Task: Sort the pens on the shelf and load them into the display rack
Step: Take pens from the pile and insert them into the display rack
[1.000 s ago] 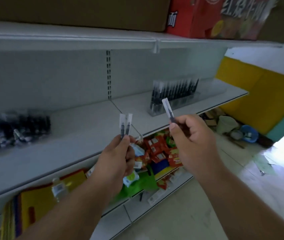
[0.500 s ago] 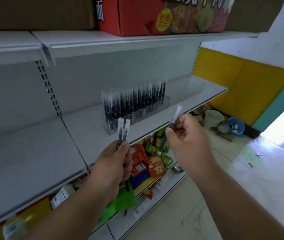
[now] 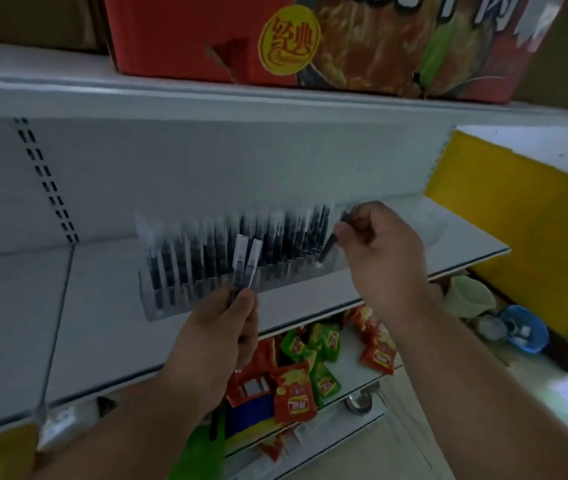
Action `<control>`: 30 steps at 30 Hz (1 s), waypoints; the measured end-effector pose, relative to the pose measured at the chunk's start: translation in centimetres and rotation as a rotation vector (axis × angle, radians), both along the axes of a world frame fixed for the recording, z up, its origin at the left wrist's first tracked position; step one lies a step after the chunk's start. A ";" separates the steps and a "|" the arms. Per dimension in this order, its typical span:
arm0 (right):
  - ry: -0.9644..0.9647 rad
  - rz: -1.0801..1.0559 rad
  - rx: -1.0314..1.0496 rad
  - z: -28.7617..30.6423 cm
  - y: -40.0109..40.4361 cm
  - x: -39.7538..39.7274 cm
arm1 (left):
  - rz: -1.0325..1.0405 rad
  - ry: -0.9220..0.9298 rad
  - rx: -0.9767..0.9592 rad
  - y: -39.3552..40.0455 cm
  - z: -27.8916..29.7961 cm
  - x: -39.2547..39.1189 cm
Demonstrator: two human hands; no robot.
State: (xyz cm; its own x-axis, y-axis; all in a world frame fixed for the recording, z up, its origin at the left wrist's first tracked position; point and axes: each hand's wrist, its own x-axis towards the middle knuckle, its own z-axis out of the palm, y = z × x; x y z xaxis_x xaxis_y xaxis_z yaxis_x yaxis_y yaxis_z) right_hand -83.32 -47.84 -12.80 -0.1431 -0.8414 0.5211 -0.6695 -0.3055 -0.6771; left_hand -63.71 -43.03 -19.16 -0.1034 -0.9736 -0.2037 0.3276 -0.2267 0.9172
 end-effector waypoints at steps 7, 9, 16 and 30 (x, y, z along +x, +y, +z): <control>0.188 0.247 0.028 -0.8 -7.3 -2.4 | 0.299 0.097 0.040 -1.0 -1.1 -5.1; 0.262 0.323 0.125 -2.4 -8.4 -2.6 | 0.359 0.114 0.034 -0.5 -1.5 -6.0; 0.283 0.377 0.149 -4.3 -10.1 -3.0 | 0.483 0.096 0.038 -0.6 -1.4 -8.0; 0.001 0.683 0.338 -2.1 -8.1 -6.5 | 0.372 -0.042 -0.018 -3.9 -0.2 -13.6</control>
